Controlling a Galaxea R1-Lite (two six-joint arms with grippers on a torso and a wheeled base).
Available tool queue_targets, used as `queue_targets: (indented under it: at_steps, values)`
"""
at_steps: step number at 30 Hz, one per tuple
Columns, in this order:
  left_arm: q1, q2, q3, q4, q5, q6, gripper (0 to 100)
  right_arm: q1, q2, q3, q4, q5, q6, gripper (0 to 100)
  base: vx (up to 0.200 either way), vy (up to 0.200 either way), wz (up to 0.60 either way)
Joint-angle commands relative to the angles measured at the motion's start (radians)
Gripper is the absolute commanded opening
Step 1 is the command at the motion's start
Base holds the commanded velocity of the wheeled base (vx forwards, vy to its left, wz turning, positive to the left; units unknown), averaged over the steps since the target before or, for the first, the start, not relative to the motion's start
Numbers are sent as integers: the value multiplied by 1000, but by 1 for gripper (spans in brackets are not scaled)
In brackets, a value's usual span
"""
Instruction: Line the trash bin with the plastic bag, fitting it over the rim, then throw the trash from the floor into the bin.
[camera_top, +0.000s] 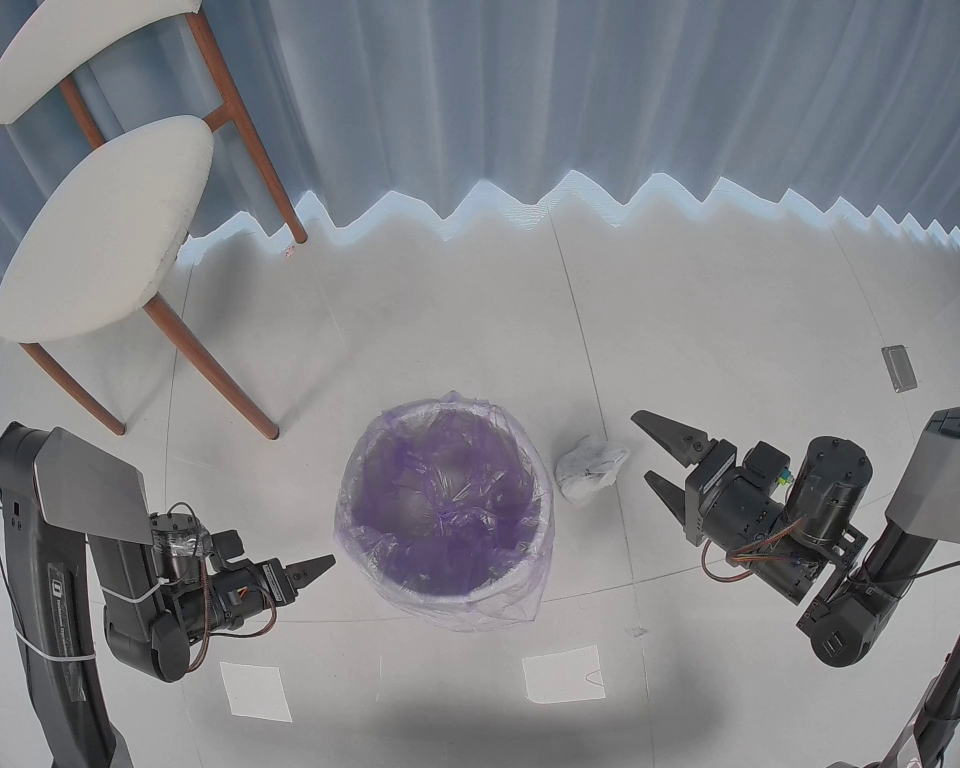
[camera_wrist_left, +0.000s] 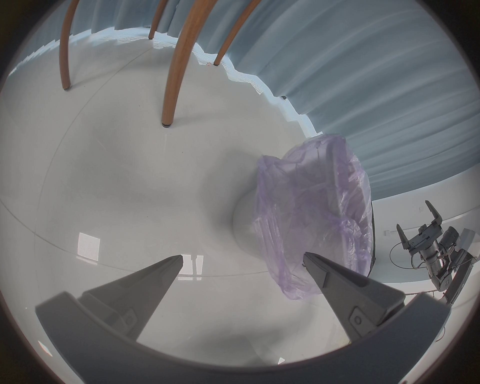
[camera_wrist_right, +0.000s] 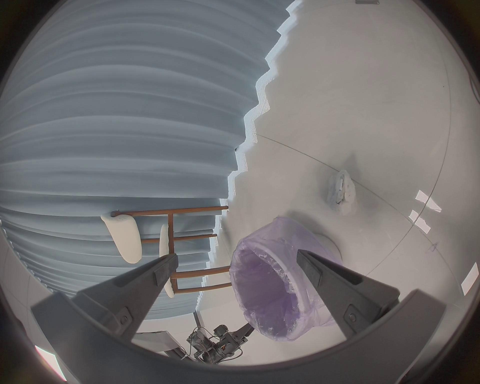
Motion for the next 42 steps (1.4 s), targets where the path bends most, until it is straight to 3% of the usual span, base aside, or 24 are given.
queue_targets:
  at_steps: [1,30,42]
  values:
    - [-14,19,-22,0,-1,-2,100,0,19,-4,-17,1,0,100,0,0,0]
    - [-33,248,-397,3,42,-17,100,-6,24,-6,-17,2,0,100,0,0,0]
    - [-30,305,-504,55,50,-75,100,-6,56,-18,-17,1,-2,100,0,0,0]
